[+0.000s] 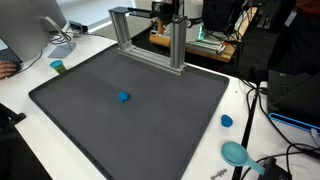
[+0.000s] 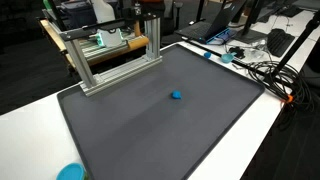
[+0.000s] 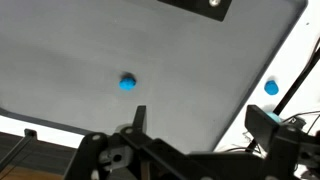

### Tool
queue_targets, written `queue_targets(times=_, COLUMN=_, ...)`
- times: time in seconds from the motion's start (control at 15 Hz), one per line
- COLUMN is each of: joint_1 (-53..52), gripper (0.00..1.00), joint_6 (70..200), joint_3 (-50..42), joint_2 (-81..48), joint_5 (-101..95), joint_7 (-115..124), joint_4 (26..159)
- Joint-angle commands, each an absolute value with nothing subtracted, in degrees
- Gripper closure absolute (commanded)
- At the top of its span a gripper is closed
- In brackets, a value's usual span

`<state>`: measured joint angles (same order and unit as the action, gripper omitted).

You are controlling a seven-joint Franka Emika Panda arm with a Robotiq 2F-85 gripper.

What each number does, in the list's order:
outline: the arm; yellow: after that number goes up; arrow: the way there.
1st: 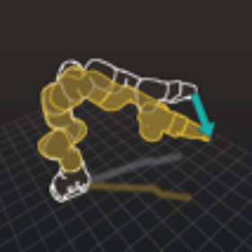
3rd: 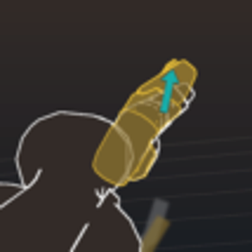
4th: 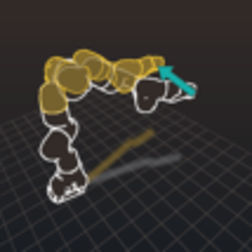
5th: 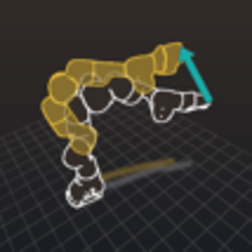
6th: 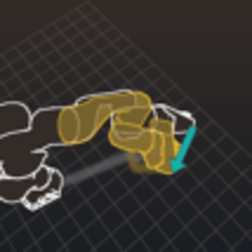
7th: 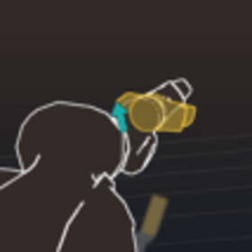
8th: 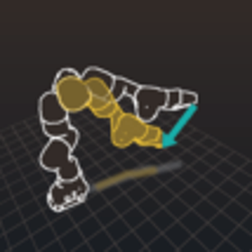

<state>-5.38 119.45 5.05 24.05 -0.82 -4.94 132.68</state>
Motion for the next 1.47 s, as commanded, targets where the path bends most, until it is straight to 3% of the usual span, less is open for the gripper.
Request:
queue_targets(times=0.0, joint_1=-5.65, gripper=0.0, joint_6=119.35, joint_3=4.83, joint_2=24.01, joint_5=-0.94, joint_7=-4.82, joint_4=132.59)
queue_targets(times=0.67, joint_1=-1.16, gripper=0.0, joint_6=118.98, joint_3=6.7, joint_2=31.52, joint_5=-10.4, joint_7=6.45, joint_4=136.94)
queue_targets(times=1.4, joint_1=-0.06, gripper=0.0, joint_6=115.77, joint_3=3.58, joint_2=35.41, joint_5=-3.68, joint_7=8.35, joint_4=144.05)
